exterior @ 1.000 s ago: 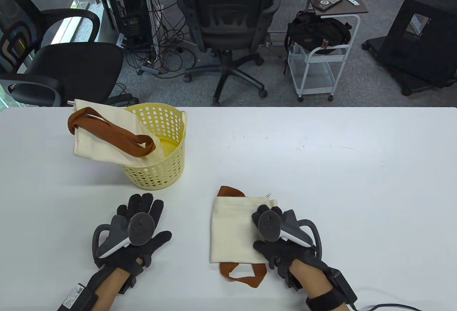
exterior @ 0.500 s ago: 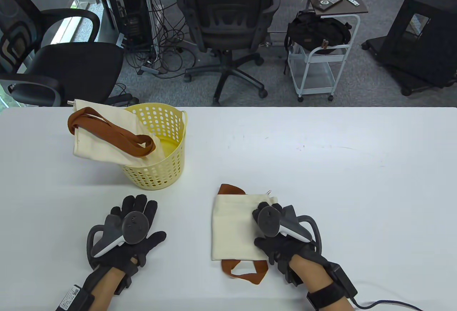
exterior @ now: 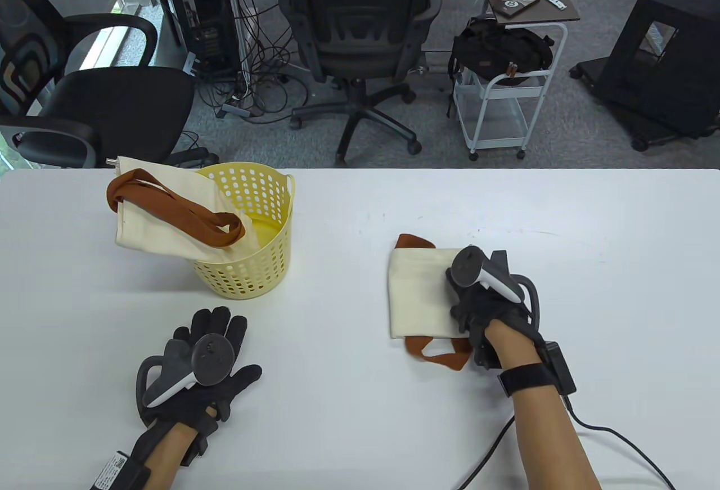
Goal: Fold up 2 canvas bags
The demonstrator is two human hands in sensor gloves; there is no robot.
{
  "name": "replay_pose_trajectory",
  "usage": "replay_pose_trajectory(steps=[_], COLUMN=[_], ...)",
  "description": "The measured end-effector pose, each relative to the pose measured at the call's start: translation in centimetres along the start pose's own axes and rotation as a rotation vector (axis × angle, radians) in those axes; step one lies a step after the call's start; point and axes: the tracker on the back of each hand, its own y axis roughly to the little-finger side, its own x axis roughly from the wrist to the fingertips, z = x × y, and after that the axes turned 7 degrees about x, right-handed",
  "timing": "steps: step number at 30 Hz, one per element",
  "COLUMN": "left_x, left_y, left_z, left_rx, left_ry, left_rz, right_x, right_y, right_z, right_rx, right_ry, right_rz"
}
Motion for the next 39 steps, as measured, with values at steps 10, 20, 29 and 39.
replay_pose_trajectory(steps=[10,20,29,39], left_x=[-0.1,0.1,-0.3,-0.2], left_y=[0.4,0.5,0.6,0.4], left_z=[0.0,-0.4,0.0,-0.4], left_rx=[-0.005,-0.001,-0.01,-0.023], left_ry=[0.004,0.019,-0.002,0.036], left_rz=[0.019,0.01,0.009,-0.001], right_x=[6.2,6.2,2.2,-8.6], right_y=[5.4,6.0,4.0,-1.5], right_z=[-4.0,-4.0,-4.5,-2.0], right_rx=[0.092,0.108,-0.078,-0.054], right_ry=[0.032,0.05,0.222,0.286], right_rz=[0.159,0.13,0.08,-0.136])
